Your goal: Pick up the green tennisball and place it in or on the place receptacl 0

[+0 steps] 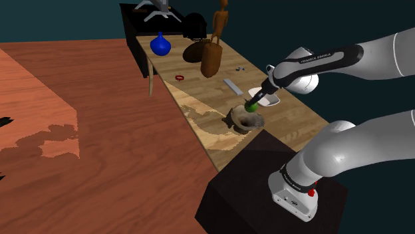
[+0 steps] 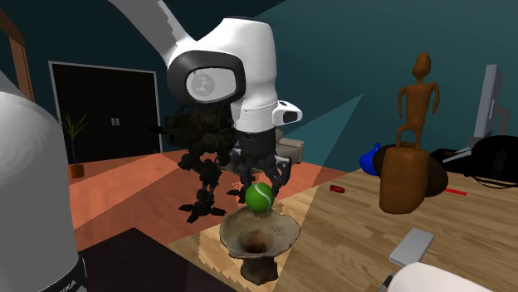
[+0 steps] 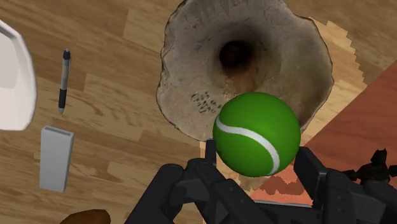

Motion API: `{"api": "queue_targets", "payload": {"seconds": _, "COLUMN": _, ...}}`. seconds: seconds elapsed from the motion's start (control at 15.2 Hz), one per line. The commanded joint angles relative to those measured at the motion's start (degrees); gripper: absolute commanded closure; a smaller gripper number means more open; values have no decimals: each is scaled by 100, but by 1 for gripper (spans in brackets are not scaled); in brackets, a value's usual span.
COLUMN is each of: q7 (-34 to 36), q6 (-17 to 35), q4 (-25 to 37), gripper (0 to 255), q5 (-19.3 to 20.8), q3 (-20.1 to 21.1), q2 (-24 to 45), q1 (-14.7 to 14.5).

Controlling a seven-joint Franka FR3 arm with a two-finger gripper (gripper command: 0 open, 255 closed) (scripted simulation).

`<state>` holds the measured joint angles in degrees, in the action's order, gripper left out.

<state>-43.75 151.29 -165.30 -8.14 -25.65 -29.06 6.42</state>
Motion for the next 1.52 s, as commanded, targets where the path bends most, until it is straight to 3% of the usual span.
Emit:
{"api": "queue_targets", "payload": {"seconds": 0.0, "q7": -113, "q6": 221, "q4": -63, "gripper": 255, "q5": -95, "q3": -104, "q2": 149, "q1": -108}}
{"api": "queue_targets", "payload": {"seconds": 0.26, "q7": -350, "q6": 589, "q4": -132, "gripper": 255, "q5": -321, "q3": -337, "q2": 440, "q1": -371}}
{"api": "queue_targets", "payload": {"seconds": 0.73, "q7": -350, "q6": 589, "q4": -132, "gripper": 255, "q5": -321, "q3": -337, "q2": 440, "q1": -371}}
{"api": "queue_targets", "payload": {"seconds": 0.79, "q7": -350, "q6": 589, "q4": -132, "gripper": 0, "q5": -321, "q3": -337, "q2": 440, "q1": -371}}
{"api": "queue_targets", "payload": {"seconds": 1.12, "q7": -350, "q6": 589, "q4": -133, "gripper": 0, "q5": -321, "q3": -337, "q2": 439, "q1": -371}}
{"api": "queue_targets", "payload": {"seconds": 1.32, "q7": 1, "q6": -279, "q4": -88, "gripper": 0, "q5": 195, "q3": 53, "q2": -340, "q1": 290}}
{"api": "queue_targets", "payload": {"seconds": 1.45, "q7": 58, "q6": -508, "q4": -56, "gripper": 0, "q5": 281, "q3": 122, "q2": -528, "q1": 414}}
